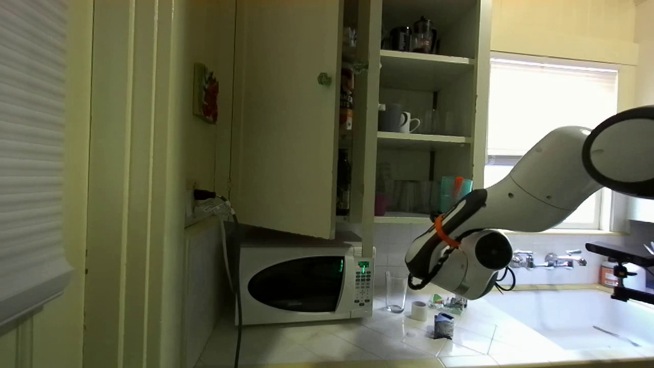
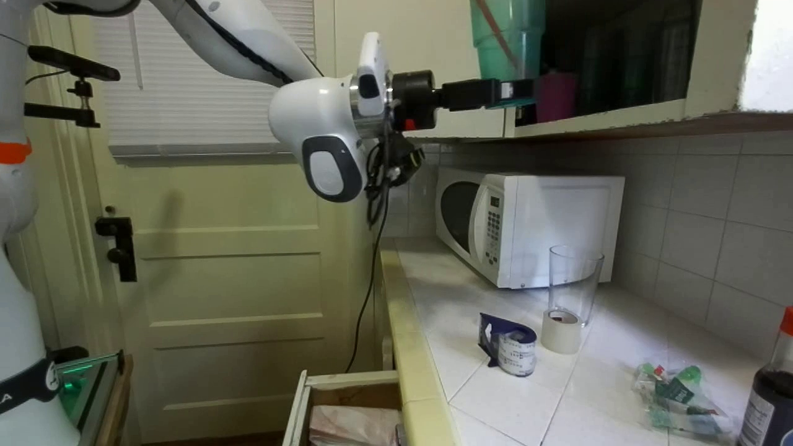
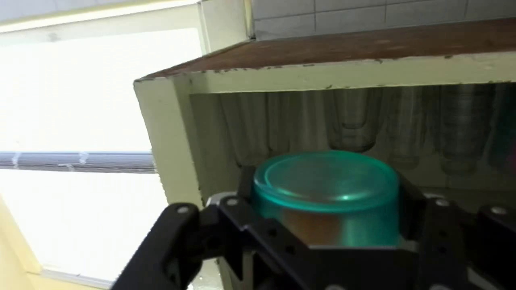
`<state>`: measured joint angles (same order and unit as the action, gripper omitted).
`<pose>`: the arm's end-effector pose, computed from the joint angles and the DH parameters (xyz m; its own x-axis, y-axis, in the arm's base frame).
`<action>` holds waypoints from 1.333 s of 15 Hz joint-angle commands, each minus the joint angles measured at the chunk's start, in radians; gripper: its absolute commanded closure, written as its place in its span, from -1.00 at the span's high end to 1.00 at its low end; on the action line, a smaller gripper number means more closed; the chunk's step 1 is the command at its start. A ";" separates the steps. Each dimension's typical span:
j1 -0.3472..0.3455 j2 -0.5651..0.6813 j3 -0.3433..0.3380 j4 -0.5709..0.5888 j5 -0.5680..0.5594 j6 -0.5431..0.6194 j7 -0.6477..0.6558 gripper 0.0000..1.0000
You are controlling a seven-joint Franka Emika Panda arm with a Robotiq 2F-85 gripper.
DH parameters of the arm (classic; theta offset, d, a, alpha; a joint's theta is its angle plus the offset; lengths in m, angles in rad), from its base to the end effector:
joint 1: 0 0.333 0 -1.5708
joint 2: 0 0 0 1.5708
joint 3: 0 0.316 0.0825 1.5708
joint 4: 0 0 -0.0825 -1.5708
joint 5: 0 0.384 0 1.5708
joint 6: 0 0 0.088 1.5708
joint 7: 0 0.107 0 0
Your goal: Remove the green cup from the bottom shelf of the cabinet and put it on the counter
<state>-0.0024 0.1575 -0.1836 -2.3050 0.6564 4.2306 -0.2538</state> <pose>0.4790 -0.1690 0.4783 -0.1517 -0.0191 0.9882 -0.6722 -0.7310 -0.1173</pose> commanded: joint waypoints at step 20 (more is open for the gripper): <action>-0.027 0.146 0.065 -0.413 0.238 -0.028 0.177 0.02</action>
<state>-0.0130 0.2086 -0.1120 -2.7476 0.9641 4.1938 -0.0987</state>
